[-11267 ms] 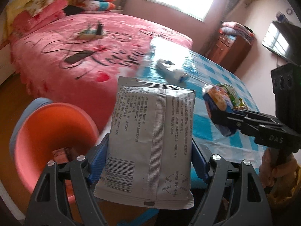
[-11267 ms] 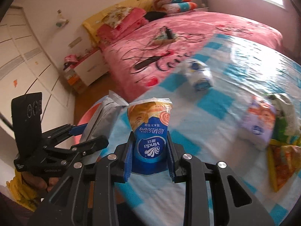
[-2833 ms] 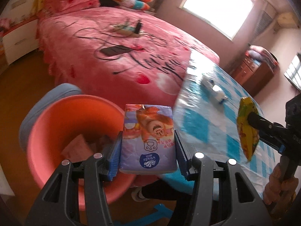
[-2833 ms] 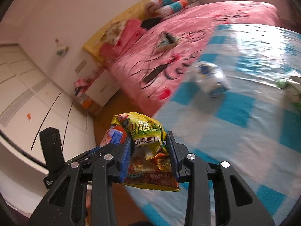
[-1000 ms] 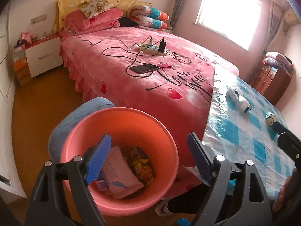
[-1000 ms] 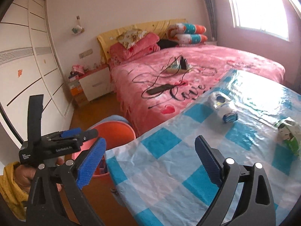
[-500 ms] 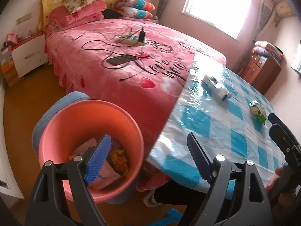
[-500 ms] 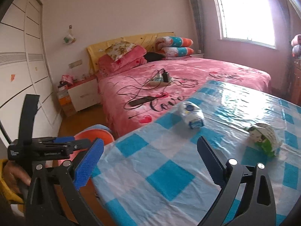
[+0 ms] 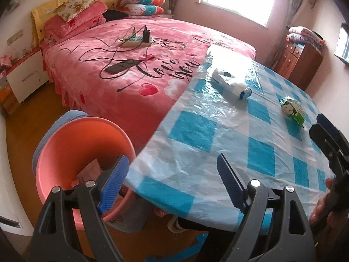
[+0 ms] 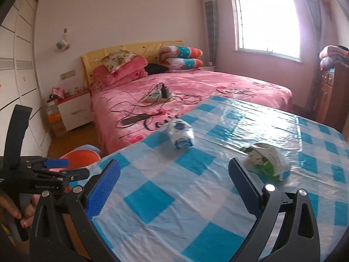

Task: Collect trash
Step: 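Move both open tools back toward the green snack bag and white bread bag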

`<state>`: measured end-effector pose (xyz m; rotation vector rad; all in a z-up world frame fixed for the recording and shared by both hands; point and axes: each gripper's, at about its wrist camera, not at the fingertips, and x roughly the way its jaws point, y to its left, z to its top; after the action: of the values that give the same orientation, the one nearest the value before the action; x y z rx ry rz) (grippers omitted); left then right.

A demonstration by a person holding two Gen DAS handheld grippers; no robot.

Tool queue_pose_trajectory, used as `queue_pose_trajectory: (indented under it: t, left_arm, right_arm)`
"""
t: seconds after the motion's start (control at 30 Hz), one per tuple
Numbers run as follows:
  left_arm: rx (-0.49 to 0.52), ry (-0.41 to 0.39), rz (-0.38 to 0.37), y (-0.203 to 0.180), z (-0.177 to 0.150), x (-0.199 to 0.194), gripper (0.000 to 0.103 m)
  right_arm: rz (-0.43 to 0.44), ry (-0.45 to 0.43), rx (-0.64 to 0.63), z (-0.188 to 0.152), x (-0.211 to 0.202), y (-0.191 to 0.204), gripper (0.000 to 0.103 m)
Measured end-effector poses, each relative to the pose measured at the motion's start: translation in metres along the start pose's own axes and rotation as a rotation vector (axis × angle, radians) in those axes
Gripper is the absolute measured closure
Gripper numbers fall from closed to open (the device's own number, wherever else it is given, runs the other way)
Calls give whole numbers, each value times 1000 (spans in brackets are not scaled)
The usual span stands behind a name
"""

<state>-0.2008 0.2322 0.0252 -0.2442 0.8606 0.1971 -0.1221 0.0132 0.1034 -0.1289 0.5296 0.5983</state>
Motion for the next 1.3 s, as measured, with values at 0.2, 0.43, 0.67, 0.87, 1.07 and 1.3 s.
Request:
queue_pose_trajectory:
  t: [0.2,0.43,0.67,0.87,1.07,1.3]
  left_arm:
    - [20,30,-5,-17,2,4,20]
    - [61,61,-10,-42,3,7,20]
    - [108,76,-18,-67,4,8,20]
    - [143,70,-16,-86,8,9,20]
    - [138,69,-12,-99,18,13,20]
    - [62,89,-58,-109,41,24,20]
  right_arm:
    - [-57,7,34,0,0,-23,5]
    - [-103,33,76,-4,-3,-51,5]
    - [-123,70,100,-6,-5,-71,5]
    - [-153,118,137,-5,0,-87,5]
    - [-150,144,171,-3,5,-103,5]
    - [-53,169,270,4,14,-134,5]
